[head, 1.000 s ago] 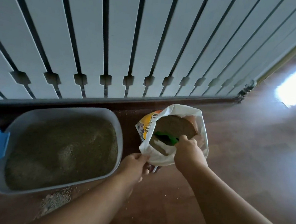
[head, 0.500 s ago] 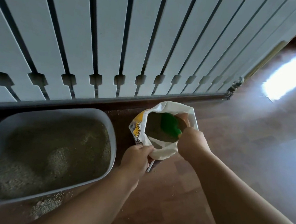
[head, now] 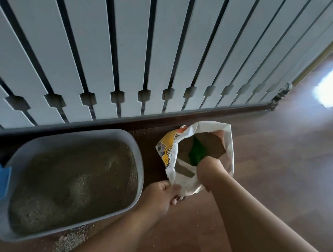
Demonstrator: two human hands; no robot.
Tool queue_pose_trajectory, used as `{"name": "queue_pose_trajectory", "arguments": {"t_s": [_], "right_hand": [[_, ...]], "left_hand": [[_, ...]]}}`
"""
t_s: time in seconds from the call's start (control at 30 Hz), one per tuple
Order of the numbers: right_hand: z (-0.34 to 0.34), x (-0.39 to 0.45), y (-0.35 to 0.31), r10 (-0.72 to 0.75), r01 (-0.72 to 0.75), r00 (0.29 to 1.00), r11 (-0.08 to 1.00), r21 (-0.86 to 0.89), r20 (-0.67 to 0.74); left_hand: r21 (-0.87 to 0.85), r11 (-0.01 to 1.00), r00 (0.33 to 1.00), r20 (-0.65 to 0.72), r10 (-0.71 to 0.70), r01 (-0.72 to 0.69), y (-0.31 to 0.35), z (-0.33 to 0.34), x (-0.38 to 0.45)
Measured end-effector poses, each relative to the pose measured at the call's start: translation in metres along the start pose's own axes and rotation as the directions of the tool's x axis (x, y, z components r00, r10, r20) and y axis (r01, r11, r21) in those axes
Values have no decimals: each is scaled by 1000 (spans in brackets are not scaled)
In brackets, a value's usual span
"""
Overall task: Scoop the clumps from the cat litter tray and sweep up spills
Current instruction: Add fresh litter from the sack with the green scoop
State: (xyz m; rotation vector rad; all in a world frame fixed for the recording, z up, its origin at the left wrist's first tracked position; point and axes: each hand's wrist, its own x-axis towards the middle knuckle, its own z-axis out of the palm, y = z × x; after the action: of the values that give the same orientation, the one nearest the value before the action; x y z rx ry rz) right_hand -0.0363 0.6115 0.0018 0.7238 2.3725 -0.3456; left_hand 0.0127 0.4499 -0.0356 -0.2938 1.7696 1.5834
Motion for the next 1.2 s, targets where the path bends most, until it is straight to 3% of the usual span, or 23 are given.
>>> {"name": "queue_pose_trajectory", "arguments": {"t_s": [0.07, 0.13, 0.23, 0.37, 0.5, 0.67, 0.87, 1.03, 1.2], "right_hand": [[9, 13, 8, 53, -70, 995, 978, 198, 90], [15, 17, 18, 57, -156, 973, 874, 460, 223], [25, 8, 26, 39, -324, 928, 575, 752, 370], [18, -7, 36, -25, -353, 916, 426, 833, 401], [8, -28, 48, -45, -396, 903, 290, 871, 426], [12, -60, 57, -30, -333, 931, 343, 878, 365], [7, -100, 66, -50, -274, 949, 358, 892, 312], [1, -122, 63, -59, -265, 949, 377, 887, 309], [-3, -137, 57, -65, -276, 943, 389, 879, 325]], "left_hand": [[12, 1000, 1000, -16, -7, 7, -2, -3, 0], [62, 998, 999, -50, -18, 21, -2, -7, 2], [161, 987, 996, -89, 3, 11, 4, -10, 2], [261, 965, 995, -93, 27, -2, 19, -12, -4], [209, 977, 994, -103, -20, 42, 32, -12, -14], [63, 993, 988, -119, -95, 103, 39, -6, -23], [-61, 998, 982, -190, 22, -35, 48, -2, -33], [170, 973, 956, -219, 193, -157, 52, 8, -43], [371, 914, 945, -206, 253, -164, 51, 19, -48]]}}
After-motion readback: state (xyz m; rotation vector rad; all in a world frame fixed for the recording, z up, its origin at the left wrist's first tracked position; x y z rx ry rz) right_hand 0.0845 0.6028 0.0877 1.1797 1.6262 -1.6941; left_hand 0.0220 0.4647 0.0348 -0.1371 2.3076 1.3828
